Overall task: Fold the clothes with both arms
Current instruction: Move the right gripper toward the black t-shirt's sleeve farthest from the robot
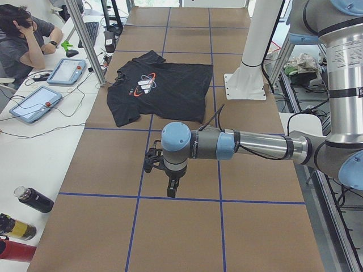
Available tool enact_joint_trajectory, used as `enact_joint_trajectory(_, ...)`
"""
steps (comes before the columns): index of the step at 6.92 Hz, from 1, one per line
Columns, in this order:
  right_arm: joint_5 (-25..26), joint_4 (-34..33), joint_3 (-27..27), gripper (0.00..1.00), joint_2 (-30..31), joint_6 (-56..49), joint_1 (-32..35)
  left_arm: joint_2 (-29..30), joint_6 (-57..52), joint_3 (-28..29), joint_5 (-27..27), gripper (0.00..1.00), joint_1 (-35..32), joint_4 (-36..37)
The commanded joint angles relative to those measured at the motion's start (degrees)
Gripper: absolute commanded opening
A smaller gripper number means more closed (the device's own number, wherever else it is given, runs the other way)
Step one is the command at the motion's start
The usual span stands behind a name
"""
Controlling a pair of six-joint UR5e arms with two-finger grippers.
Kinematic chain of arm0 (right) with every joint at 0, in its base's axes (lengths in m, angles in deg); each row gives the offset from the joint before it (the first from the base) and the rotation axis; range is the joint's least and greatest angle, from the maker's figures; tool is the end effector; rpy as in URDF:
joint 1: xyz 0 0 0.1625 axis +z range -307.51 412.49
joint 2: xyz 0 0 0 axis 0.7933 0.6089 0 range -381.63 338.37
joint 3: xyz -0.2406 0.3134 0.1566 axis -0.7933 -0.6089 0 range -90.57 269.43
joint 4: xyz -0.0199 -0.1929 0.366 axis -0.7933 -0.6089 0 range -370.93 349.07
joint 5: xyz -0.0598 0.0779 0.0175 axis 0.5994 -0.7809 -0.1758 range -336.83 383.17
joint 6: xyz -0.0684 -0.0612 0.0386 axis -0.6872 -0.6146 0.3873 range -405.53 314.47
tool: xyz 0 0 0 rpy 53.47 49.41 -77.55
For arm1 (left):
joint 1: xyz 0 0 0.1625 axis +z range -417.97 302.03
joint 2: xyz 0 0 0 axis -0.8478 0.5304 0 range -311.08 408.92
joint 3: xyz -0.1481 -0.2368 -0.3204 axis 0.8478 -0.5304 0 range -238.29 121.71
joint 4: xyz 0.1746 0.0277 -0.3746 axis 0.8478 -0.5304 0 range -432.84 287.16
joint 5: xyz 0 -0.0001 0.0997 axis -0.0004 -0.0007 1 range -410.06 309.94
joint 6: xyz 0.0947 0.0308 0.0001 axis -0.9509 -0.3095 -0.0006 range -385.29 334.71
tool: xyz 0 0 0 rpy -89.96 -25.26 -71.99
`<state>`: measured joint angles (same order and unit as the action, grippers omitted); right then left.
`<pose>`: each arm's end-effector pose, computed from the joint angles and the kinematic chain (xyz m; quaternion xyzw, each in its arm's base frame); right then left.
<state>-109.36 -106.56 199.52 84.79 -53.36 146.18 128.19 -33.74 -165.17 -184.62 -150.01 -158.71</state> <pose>0.0895 -0.3635 0.6217 0.0206 -0.3624 -0.0274 0.9314 -0.0782 -0.4104 0.6055 0.0509 0.3760 0.0584 0.9234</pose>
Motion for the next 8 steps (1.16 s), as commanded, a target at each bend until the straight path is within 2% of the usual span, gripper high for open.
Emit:
enact_joint_trajectory(1, 0.0, 0.0, -0.1, 1.0, 0.0, 0.1, 0.0, -0.1, -0.2, -0.3, 0.1, 1.0, 0.0, 0.0)
enact_joint_trajectory(6, -0.2, -0.1, 0.2, 1.0, -0.1, 0.1, 0.0, 0.1, -0.5, -1.1, 2.6, 1.0, 0.5, -0.5)
enact_joint_trajectory(8, -0.1, 0.0, 0.1, 1.0, -0.3, 0.1, 0.0, 0.1, -5.0, -1.1, 2.5, 1.0, 0.4, -4.3)
